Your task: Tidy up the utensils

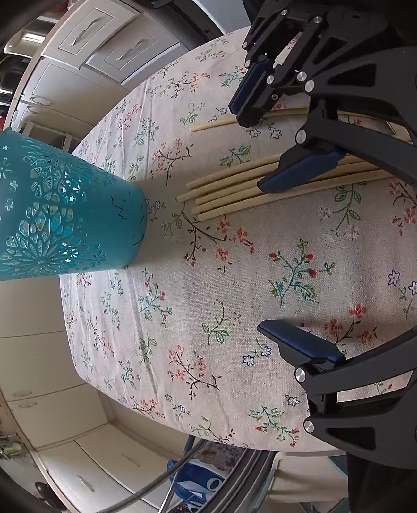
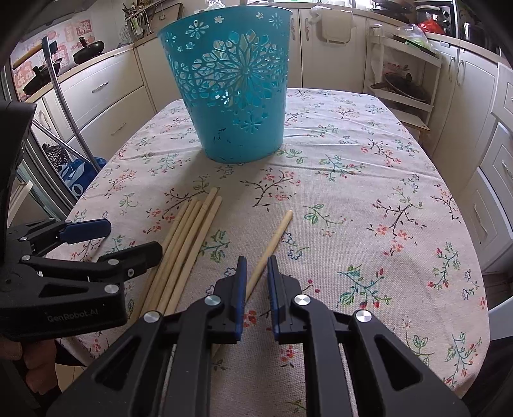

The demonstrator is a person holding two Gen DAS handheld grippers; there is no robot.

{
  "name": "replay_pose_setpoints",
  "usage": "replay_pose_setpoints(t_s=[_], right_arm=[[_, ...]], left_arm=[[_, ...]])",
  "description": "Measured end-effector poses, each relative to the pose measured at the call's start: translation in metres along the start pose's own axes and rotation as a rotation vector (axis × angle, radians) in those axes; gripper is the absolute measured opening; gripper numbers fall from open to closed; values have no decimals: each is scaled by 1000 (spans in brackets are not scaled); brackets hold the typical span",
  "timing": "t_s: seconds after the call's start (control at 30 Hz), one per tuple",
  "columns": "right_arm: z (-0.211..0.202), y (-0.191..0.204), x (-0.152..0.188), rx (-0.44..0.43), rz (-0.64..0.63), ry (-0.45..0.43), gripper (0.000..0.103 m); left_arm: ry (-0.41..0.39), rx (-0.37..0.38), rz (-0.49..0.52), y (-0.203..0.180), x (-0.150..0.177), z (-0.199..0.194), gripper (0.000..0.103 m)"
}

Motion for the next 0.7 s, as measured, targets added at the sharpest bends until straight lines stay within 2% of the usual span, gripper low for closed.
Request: replay_pose_setpoints(t_s=[0.2, 0.27, 0.43, 0.6, 0.67, 0.7], right_arm=[[0, 0, 0, 0, -2, 0, 14], [1, 1, -1, 3, -2, 1, 14], [5, 5, -4, 2, -9, 6, 18], [7, 6, -6, -5, -36, 17, 17], [7, 6, -7, 4, -71, 23, 13], [7, 5, -7, 3, -80, 27, 11]], left_arm=[[11, -39, 42, -5, 2, 2, 77], [2, -41, 59, -9, 1, 2, 73], [-16, -18, 87, -16, -2, 0, 54], [-24, -4, 91, -19, -4, 0, 48], [-29, 3, 94, -20, -5, 0, 43], [-33, 8, 99, -21, -5, -1, 38]])
Point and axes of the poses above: each gripper's, at about its wrist camera, not at the fingertips, and z roughly the way its jaws point, y to its left, x to its underside, the point moved 5 cm from there along z, roughly the way its jaws point, and after that the axes turned 12 degrees about z, right-handed, at the moved point
